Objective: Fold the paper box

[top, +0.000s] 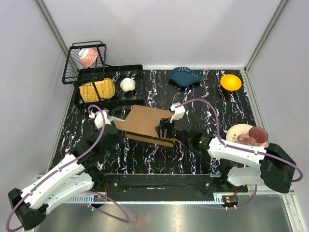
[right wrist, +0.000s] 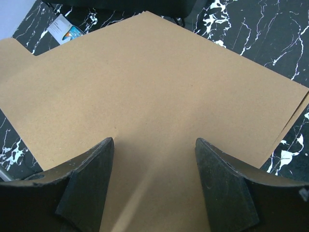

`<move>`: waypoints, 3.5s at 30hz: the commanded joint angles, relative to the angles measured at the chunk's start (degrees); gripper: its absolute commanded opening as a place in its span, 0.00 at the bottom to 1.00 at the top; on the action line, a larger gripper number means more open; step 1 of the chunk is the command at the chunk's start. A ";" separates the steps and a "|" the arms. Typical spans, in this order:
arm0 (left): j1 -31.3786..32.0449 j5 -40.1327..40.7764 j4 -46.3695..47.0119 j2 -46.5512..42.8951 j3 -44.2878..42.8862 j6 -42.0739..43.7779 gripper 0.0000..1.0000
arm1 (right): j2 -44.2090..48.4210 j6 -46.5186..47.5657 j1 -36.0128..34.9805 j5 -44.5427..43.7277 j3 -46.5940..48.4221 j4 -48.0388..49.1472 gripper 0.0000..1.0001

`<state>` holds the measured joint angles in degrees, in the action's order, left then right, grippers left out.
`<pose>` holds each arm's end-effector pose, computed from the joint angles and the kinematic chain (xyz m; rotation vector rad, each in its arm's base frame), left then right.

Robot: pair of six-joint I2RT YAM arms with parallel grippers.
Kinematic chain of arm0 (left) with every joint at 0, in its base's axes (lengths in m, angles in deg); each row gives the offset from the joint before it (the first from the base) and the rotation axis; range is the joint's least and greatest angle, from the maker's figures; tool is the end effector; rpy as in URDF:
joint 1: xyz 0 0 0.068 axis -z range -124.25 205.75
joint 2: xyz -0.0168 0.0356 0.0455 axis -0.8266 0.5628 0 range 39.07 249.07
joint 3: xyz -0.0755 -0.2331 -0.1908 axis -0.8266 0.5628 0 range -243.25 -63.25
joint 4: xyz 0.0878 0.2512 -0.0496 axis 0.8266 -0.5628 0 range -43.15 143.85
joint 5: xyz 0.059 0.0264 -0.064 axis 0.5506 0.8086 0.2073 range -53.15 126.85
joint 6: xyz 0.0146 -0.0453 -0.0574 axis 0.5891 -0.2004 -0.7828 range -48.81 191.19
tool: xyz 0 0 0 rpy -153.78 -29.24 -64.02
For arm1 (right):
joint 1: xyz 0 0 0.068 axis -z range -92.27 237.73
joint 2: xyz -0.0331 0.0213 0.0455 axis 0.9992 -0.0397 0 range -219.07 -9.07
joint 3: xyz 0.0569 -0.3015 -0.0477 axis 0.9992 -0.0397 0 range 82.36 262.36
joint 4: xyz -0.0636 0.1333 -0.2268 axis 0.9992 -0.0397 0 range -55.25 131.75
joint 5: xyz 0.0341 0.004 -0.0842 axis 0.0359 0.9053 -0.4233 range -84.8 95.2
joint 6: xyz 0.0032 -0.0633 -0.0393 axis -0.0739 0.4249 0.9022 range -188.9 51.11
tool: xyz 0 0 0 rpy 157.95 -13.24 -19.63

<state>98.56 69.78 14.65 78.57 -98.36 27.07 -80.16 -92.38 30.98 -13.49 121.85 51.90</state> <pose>0.1235 -0.0679 0.2593 -0.3003 2.1727 -0.1749 0.1782 0.2351 0.2687 -0.3507 1.9431 0.6145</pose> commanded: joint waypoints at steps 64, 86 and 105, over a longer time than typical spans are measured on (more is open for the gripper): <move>-9.58 -15.35 31.03 24.22 -0.75 3.69 0.45 | 8.06 -3.23 -0.29 -2.48 -11.44 -5.23 0.78; -9.50 -10.43 24.79 19.38 1.36 2.81 0.44 | 49.81 -33.87 -0.29 -21.91 -12.75 -39.32 0.49; -9.50 -9.11 24.00 18.59 1.81 3.95 0.44 | 51.74 -42.79 -0.29 -26.11 -30.95 -13.42 0.30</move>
<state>88.94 59.20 38.80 96.82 -95.96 29.38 -32.40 -134.08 30.93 -31.90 93.89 27.60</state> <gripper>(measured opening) 0.438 0.306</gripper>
